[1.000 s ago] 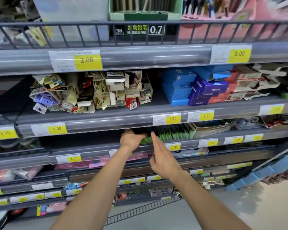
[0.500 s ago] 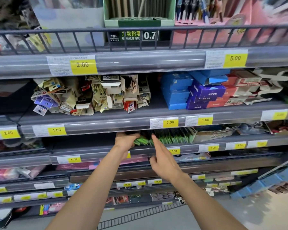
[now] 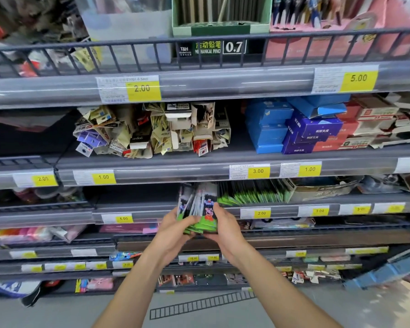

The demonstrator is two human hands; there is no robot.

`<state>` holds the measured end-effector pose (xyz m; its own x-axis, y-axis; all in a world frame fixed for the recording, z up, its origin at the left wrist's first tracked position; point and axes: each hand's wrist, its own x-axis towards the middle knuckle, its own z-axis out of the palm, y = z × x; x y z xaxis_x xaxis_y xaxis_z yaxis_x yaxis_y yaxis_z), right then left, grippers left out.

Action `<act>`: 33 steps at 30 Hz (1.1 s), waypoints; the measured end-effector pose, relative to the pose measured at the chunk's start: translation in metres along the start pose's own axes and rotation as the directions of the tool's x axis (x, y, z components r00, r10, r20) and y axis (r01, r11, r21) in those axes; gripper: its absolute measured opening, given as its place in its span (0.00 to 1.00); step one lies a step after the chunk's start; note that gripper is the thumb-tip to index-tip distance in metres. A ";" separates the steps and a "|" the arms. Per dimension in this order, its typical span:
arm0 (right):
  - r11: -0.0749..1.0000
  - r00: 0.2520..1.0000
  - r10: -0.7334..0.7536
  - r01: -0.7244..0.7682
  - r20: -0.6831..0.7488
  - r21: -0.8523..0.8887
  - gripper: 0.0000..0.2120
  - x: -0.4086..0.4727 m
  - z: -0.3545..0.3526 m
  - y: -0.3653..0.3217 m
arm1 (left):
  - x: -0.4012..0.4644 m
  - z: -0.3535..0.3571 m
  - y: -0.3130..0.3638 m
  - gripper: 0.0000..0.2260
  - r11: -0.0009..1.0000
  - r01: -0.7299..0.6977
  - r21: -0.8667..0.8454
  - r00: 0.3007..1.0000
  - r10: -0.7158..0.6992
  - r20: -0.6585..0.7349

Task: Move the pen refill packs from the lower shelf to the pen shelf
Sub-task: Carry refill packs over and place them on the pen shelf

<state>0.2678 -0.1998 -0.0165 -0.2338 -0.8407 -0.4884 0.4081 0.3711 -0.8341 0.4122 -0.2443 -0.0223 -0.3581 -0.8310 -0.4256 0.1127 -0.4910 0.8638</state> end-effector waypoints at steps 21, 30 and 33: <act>0.951 0.952 -0.294 0.300 -0.088 0.069 0.15 -0.093 -0.015 0.030 | -0.065 0.029 -0.012 0.19 0.955 0.274 -0.111 0.901 -0.215 0.378; 0.895 0.838 -0.225 0.379 -0.497 0.234 0.09 -0.148 -0.085 0.029 | -0.086 0.134 -0.049 0.21 0.950 0.297 0.097 0.809 -0.305 0.502; 0.864 0.805 -0.271 0.445 -0.527 0.235 0.10 -0.173 -0.121 0.024 | -0.103 0.174 -0.058 0.17 0.956 0.260 0.137 0.790 -0.292 0.539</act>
<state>0.2111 0.0026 0.0172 -0.7642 -0.5699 -0.3020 0.4560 -0.1464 -0.8779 0.2811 -0.0849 0.0188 -0.8151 -0.3726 -0.4435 -0.1124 -0.6494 0.7521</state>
